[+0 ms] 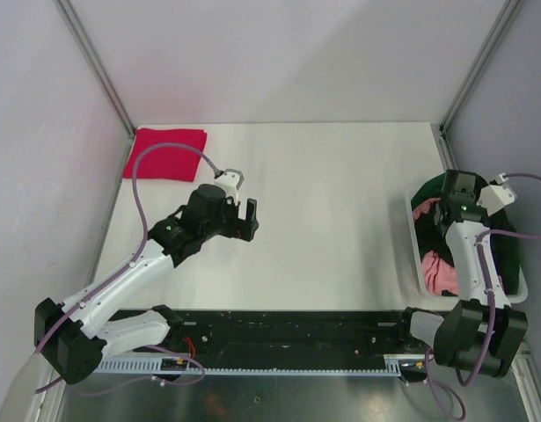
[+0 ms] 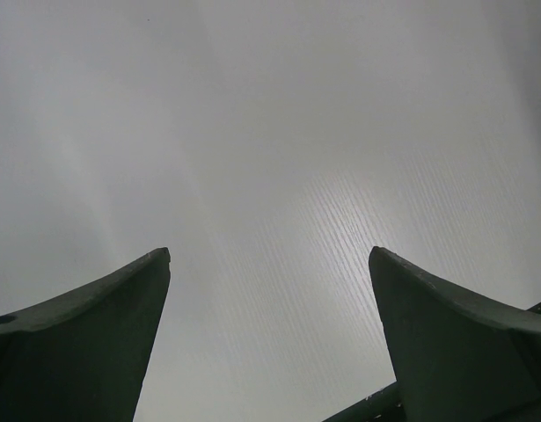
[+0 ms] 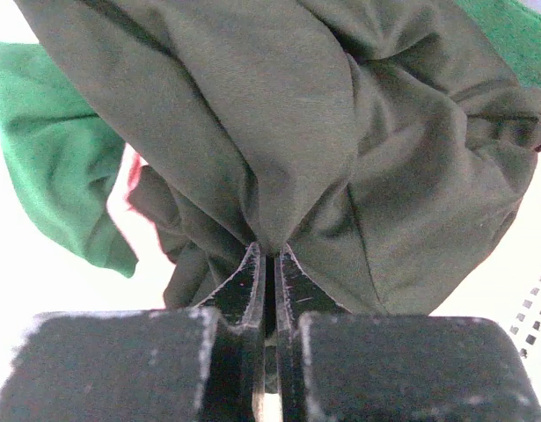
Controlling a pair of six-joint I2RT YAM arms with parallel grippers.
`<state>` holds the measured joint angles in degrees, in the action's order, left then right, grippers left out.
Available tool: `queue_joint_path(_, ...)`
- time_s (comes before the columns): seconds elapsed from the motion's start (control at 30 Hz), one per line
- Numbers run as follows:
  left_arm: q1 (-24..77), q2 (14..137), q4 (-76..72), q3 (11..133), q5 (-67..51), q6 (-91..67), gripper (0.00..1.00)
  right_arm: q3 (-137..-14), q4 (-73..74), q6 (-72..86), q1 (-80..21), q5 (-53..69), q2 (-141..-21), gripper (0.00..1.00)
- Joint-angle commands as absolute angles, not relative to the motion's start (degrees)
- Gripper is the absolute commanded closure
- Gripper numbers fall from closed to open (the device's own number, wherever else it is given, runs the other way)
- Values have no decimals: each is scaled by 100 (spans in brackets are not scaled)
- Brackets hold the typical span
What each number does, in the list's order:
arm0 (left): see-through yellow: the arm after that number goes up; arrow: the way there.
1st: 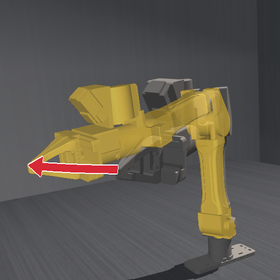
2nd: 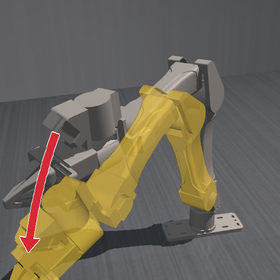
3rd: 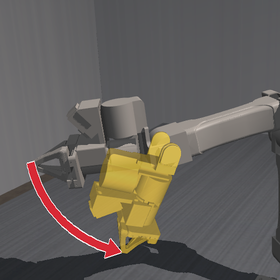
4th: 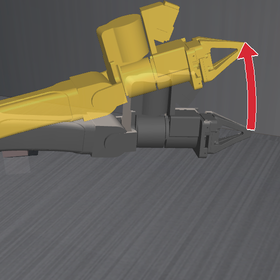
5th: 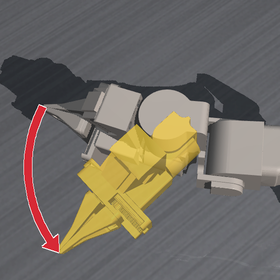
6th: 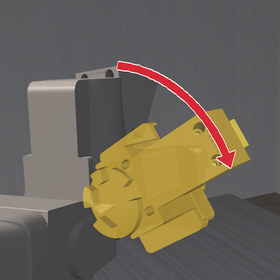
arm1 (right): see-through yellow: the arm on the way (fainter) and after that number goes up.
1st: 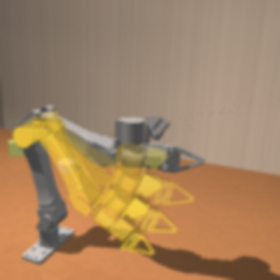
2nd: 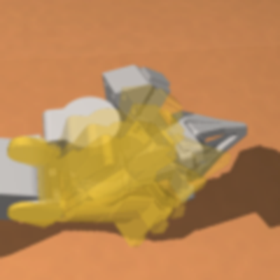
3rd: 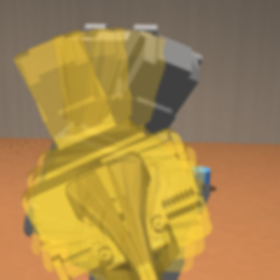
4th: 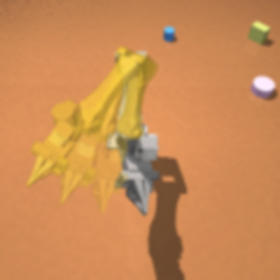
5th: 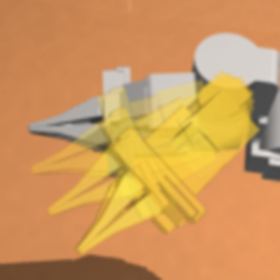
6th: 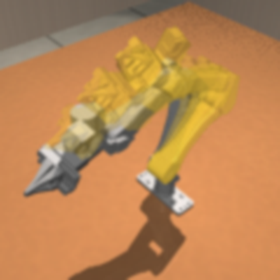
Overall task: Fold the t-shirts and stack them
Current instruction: Grab crumpled tshirt from bin with the right arm, then move the tshirt to the center of the board
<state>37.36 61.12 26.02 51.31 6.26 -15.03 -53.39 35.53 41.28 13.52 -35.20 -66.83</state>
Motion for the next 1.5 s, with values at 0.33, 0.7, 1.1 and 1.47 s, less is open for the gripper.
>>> queue_joint_path(0.33,3684,6006,2412,5079,752,-1537,1,-8493,4379,3772,-952,-3407,-6056,100)
queue_joint_path(0.7,3481,5953,2399,5025,845,-1589,1,-11561,4068,2758,-3806,-3659,-7929,100)
queue_joint_path(1.1,3399,5623,2401,4913,1041,-1622,1,-13070,3998,2651,-4160,-3273,-9593,100)
queue_joint_path(1.47,3390,5470,2415,4771,919,-1786,1,-7487,3196,3783,-1876,-739,-7837,26)
